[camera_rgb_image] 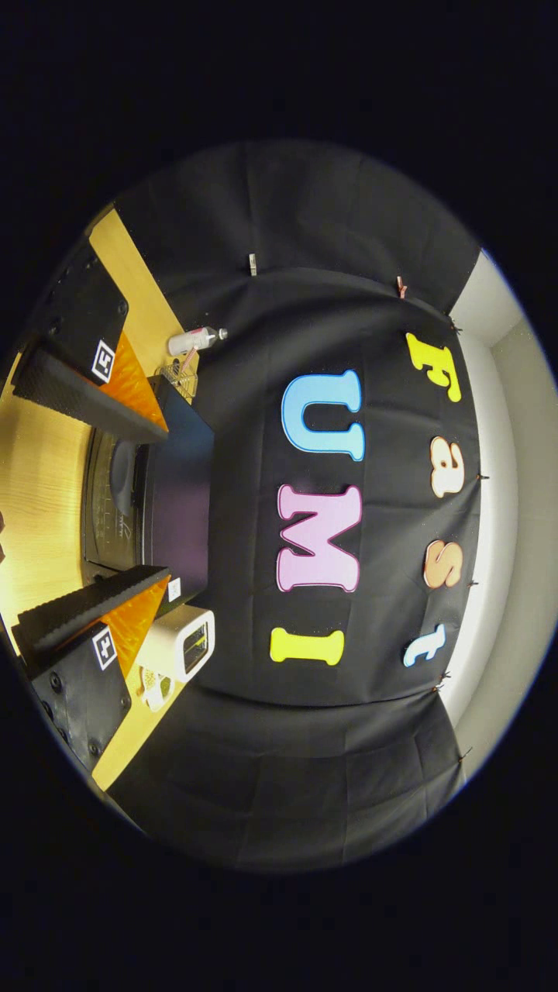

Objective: Open the toaster oven, put the food inside, and close the toaster oven door.

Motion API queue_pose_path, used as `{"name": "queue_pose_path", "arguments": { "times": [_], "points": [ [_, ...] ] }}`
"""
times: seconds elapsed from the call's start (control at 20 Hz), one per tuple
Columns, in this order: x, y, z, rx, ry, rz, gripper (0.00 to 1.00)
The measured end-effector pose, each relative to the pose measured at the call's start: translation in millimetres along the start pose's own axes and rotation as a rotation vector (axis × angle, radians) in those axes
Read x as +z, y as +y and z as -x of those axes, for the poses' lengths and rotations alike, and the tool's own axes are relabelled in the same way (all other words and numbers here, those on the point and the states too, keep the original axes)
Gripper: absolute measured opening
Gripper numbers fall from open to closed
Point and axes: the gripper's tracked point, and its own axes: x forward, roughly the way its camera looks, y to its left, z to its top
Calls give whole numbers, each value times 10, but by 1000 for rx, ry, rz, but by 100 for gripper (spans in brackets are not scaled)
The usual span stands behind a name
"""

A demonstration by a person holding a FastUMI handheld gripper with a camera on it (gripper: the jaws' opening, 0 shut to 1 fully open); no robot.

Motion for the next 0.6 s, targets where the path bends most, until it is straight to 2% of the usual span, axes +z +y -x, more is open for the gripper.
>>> {"name": "queue_pose_path", "arguments": {
  "times": [0.4, 0.6],
  "points": [
    [-389, 141, -553, -13, 123, -9, 98],
    [-633, 254, -795, -17, 181, 35, 98]
  ]
}}
